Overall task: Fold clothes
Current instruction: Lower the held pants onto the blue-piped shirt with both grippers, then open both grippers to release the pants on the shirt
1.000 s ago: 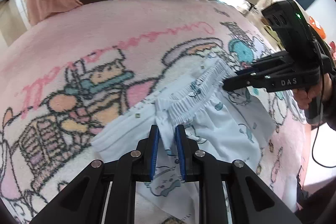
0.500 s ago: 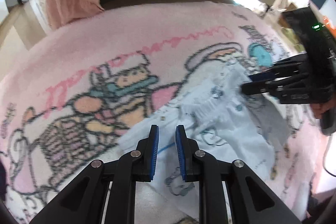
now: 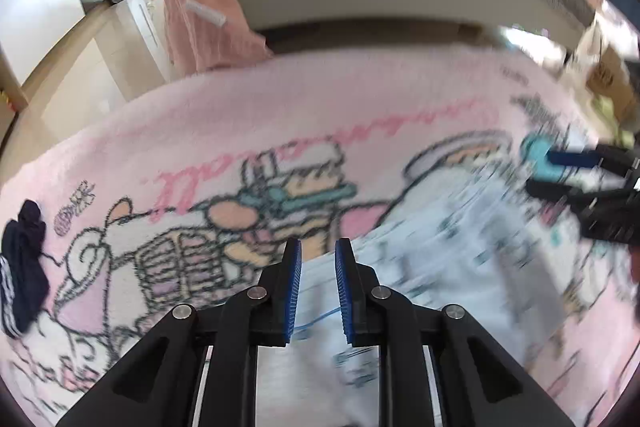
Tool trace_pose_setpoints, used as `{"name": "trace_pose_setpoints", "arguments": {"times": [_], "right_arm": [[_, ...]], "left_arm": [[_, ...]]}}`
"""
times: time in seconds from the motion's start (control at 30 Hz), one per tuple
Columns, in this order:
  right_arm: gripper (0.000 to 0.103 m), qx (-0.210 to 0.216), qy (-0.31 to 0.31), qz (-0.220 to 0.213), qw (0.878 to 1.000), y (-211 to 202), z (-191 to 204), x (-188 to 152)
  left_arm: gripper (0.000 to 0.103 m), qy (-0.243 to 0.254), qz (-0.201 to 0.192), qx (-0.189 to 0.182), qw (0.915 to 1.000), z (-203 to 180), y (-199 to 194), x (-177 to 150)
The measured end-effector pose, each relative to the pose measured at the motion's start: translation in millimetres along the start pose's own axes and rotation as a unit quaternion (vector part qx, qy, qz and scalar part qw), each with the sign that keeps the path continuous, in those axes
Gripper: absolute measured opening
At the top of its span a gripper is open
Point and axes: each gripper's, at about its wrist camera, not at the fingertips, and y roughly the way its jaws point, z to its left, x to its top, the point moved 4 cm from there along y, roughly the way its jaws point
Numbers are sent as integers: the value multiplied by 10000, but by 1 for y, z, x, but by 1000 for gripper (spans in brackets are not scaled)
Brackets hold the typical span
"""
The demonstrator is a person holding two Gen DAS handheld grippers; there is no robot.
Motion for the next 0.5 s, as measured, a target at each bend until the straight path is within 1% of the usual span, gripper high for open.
{"name": "trace_pose_setpoints", "arguments": {"times": [0.1,0.23,0.27,0.37,0.4,0.43,0.47,0.5], "right_arm": [[61,-56,5,-125,9999,-8,8,-1],[61,73,-158,-343,9993,-20,23,1],[60,132,-197,-393,9989,-22,27,2],[58,459,-242,-527,9973,-29,34,3],[48,584,-238,-545,9965,-30,36,3],[32,700,-235,-525,9959,-29,37,3],[25,777,-228,-462,9956,-27,38,3],[12,832,-218,-378,9956,-24,39,3]], "left_arm": [[16,-436,-230,-396,9980,-7,-8,5],[16,-635,-228,-718,9951,-15,-7,6],[16,-661,-225,-775,9945,-17,-6,6],[16,-470,-205,-699,9962,-24,-3,3],[16,-472,-243,-748,9958,-26,-3,3],[16,-511,-308,-815,9949,-26,-4,4],[16,-550,-368,-889,9938,-27,-5,4],[16,-585,-402,-993,9925,-29,-6,5]]}}
